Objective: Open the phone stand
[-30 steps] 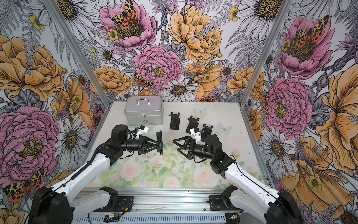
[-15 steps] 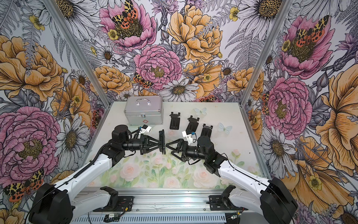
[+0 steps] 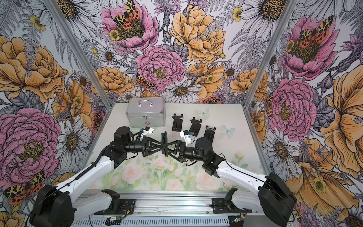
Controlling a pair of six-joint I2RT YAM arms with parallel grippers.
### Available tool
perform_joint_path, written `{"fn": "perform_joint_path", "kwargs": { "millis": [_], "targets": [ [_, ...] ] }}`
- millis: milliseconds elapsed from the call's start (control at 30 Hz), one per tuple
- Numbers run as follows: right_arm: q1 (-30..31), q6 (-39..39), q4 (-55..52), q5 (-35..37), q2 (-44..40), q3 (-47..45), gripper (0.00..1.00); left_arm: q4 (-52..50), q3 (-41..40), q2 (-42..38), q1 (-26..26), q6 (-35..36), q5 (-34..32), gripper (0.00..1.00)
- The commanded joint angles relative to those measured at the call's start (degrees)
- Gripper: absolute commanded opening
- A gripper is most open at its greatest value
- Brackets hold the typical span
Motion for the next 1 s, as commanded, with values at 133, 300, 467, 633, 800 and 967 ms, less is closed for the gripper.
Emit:
{"fn": "perform_joint_path", "kwargs": {
  "millis": [133,300,467,633,800,967],
  "targets": [
    [0.4,0.7,3.9,3.0,0.5,0.7,0.78,2.2,-0.9,-0.4,0.7,1.0,2.2,0.00],
    [0.4,2.5,7.4,2.9,1.8,0.0,0.62,2.1,-0.8,-0.1,1.2,1.3,2.4,0.00],
    [0.4,2.9,8.2,3.0,2.5,-0.2,0.46,2.0,-1.0,0.0,2.2,1.7,2.9,0.00],
    [-1.0,3.1,8.1,3.3,1.0,-1.2,0.43,0.3,-1.1,-0.5,3.7,3.0,3.7,0.00],
    [-5.0,3.2,6.1,2.1,-2.8,-3.0,0.43,-0.9,-1.2,-0.7,3.9,3.9,3.7,0.00],
    [-10.0,3.3,3.2,-0.1,-6.6,-4.3,0.43,-1.6,-1.2,-1.2,3.9,4.3,3.7,0.00]
  ]
}}
